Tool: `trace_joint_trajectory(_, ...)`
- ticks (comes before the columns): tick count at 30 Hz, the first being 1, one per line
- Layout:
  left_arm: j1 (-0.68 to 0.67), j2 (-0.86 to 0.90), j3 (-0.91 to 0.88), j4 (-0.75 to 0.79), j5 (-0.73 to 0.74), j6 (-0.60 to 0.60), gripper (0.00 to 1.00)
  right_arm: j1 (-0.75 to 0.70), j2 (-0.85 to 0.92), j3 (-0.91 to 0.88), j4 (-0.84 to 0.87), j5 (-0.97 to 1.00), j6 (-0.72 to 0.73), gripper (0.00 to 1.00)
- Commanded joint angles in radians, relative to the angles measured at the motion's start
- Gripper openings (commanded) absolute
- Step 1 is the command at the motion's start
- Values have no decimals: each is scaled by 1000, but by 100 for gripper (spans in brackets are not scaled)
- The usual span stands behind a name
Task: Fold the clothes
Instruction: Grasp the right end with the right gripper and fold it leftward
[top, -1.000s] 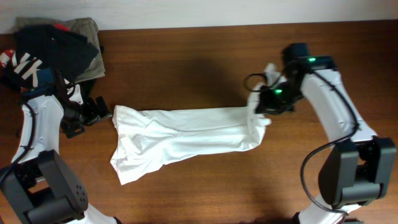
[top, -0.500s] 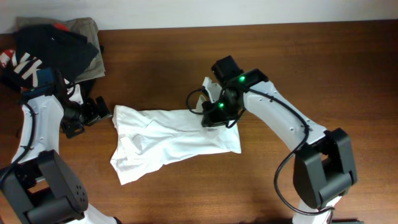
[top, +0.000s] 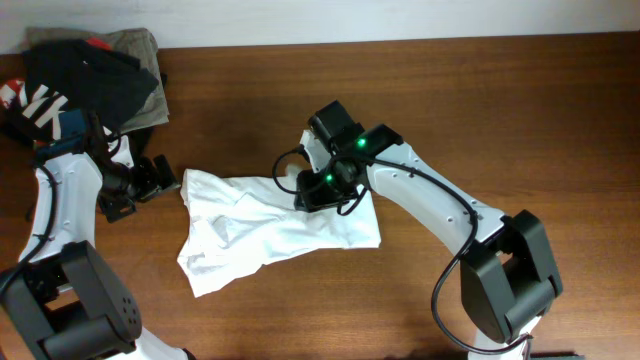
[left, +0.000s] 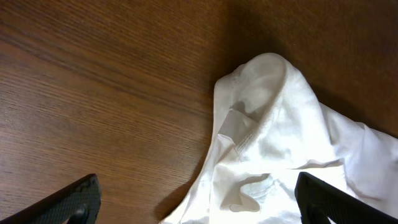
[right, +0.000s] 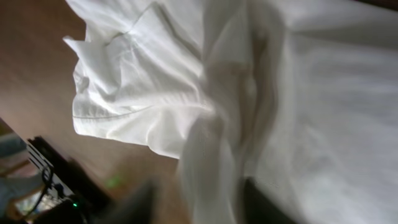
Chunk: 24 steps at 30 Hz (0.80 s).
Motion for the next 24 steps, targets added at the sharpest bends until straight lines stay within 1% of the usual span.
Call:
trace_joint_trajectory(1,2,-6,0,1,-5,2,99,16,3,1,16,10,2,83)
trace_joint_trajectory(2,2,-6,0,1,-5,2,99,6,3,2,19,10,2,86)
trace_joint_trajectory(3,2,-6,0,1,-5,2,99,-2,3,4,18,9,2,87)
trace_joint_trajectory(5,2,-6,0,1,-5,2,99,-36,3,14,0,9,2,87)
trace_joint_trajectory(8,2,-6,0,-1,-5,2,99,-119,3,22,-75,1,2,87)
trace_joint_trajectory(9,2,-6,0,1,-5,2,99,-134,3,22,-101,1,-8,83)
trace_joint_trajectory(11,2,-6,0,2,-5,2,99,-143,3,21,-127,2,-58,59)
trace_joint_trajectory(12,2,-6,0,2,-5,2,99,-139,3,18,-126,2,-58,46)
trace_joint_trajectory(13,2,-6,0,2,-5,2,99,-133,3,17,-123,2,-58,39)
trace_joint_trajectory(14,2,-6,0,2,-5,2,99,-117,4,12,-107,1,-58,23)
trace_joint_trajectory(15,2,-6,0,2,-5,2,99,-91,6,6,-85,1,-56,11)
trace_joint_trajectory(16,2,-6,0,2,-5,2,99,-72,10,5,-71,1,-48,4)
trace_joint_trajectory(19,2,-6,0,1,-5,2,99,-11,48,4,-18,-25,-23,4)
trace_joint_trajectory(21,2,-6,0,1,-5,2,99,32,105,4,56,-117,-23,4)
trace_joint_trajectory(24,2,-6,0,1,-5,2,99,54,201,4,173,-269,-24,4)
